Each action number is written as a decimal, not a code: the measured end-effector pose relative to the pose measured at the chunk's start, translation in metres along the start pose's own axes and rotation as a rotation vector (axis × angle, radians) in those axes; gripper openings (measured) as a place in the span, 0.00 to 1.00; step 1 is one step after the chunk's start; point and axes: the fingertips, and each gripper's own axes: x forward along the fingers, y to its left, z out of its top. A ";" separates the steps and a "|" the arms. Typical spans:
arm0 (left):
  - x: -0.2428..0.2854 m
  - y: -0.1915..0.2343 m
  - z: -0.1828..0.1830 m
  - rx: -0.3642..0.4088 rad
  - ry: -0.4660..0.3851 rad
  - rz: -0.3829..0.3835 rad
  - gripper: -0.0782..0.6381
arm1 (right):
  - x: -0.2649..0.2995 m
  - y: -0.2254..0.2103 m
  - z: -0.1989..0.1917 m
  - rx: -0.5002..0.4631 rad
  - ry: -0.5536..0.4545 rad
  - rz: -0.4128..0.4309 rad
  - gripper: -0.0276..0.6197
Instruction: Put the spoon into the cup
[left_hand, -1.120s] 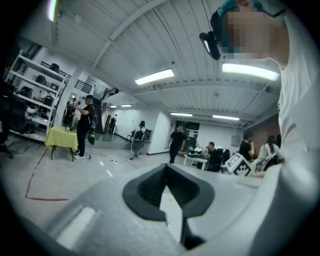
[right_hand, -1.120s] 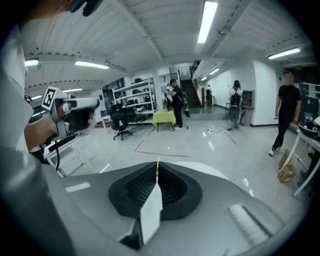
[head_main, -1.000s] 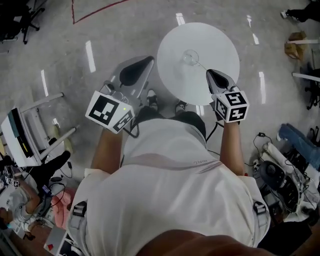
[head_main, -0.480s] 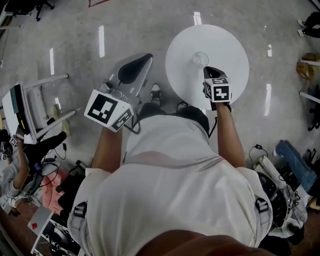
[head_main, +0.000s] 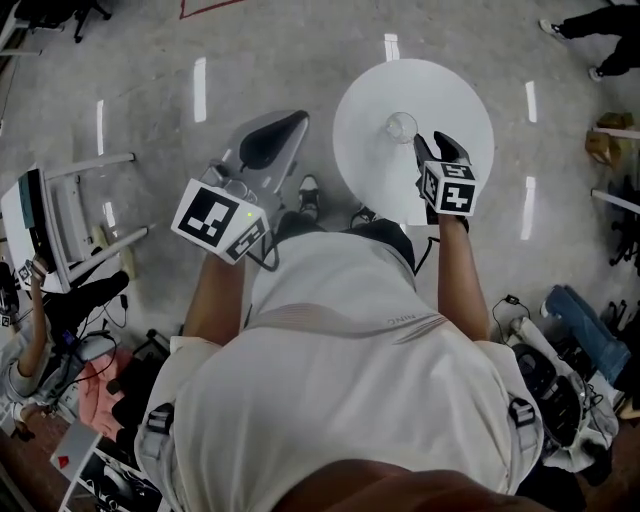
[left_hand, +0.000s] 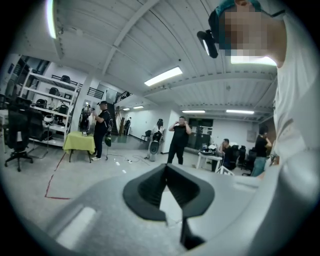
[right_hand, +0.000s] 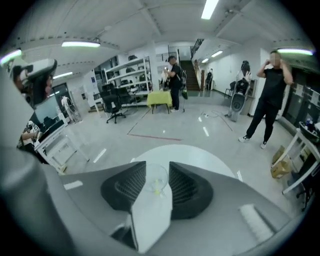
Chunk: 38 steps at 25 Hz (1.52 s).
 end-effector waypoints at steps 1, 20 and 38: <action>0.001 -0.001 0.003 0.005 -0.008 -0.014 0.11 | -0.014 -0.001 0.014 0.002 -0.052 -0.013 0.22; 0.031 -0.090 0.097 0.162 -0.200 -0.324 0.11 | -0.280 0.017 0.158 0.048 -0.752 -0.200 0.05; 0.037 -0.111 0.109 0.194 -0.213 -0.325 0.11 | -0.302 0.036 0.180 -0.115 -0.815 -0.090 0.05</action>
